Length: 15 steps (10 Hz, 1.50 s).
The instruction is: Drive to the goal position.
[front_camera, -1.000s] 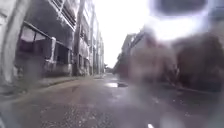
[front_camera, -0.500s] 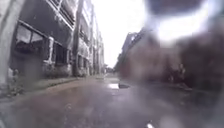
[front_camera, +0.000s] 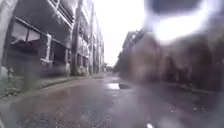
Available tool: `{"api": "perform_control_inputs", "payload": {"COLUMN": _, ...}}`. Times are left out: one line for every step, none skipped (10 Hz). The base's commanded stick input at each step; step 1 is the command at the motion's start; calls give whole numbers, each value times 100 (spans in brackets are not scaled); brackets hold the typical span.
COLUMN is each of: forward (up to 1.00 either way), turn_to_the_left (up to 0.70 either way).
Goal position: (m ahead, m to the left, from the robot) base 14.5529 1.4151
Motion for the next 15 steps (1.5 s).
{"api": "perform_control_inputs", "payload": {"forward": 50, "turn_to_the_left": 2}}
{"api": "perform_control_inputs", "payload": {"forward": 50, "turn_to_the_left": 2}}
{"api": "perform_control_inputs", "payload": {"forward": 50, "turn_to_the_left": 2}}
{"api": "perform_control_inputs", "payload": {"forward": 50, "turn_to_the_left": 2}}
{"api": "perform_control_inputs", "payload": {"forward": 50, "turn_to_the_left": 2}}
{"api": "perform_control_inputs", "payload": {"forward": 50, "turn_to_the_left": 2}}
{"api": "perform_control_inputs", "payload": {"forward": 50, "turn_to_the_left": 2}}
{"api": "perform_control_inputs", "payload": {"forward": 50, "turn_to_the_left": 2}}
{"api": "perform_control_inputs", "payload": {"forward": 50, "turn_to_the_left": 2}}
{"api": "perform_control_inputs", "payload": {"forward": 50, "turn_to_the_left": 2}}
{"api": "perform_control_inputs", "payload": {"forward": 50, "turn_to_the_left": 2}}
{"api": "perform_control_inputs", "payload": {"forward": 50, "turn_to_the_left": 2}}
{"api": "perform_control_inputs", "payload": {"forward": 50, "turn_to_the_left": 2}}
{"api": "perform_control_inputs", "payload": {"forward": 50, "turn_to_the_left": -48}}
{"api": "perform_control_inputs", "payload": {"forward": 50, "turn_to_the_left": -48}}
